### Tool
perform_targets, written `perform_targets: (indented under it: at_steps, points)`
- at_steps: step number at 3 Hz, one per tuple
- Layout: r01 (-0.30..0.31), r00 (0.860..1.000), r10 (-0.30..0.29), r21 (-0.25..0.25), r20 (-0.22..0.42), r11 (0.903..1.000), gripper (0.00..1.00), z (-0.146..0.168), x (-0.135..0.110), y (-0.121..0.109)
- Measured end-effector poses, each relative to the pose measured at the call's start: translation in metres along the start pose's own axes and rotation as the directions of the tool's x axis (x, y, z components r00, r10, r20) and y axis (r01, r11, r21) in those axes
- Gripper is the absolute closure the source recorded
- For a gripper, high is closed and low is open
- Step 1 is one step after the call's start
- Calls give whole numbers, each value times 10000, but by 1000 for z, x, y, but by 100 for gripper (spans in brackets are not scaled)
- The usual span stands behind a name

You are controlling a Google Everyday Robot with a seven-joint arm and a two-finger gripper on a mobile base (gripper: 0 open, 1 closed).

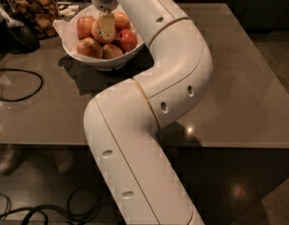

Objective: Pick apple from white bowl

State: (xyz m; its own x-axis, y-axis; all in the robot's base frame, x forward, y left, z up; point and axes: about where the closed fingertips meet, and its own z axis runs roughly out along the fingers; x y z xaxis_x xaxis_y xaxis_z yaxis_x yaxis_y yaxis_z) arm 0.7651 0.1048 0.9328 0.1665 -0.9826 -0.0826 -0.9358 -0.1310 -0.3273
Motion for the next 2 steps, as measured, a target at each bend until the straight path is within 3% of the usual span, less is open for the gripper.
perform_targets:
  at_steps: [1,2]
  points:
    - [0,10000,0,1,0,10000,95,0,0,0]
    - [0,10000,0,1,0,10000,100,0,0,0]
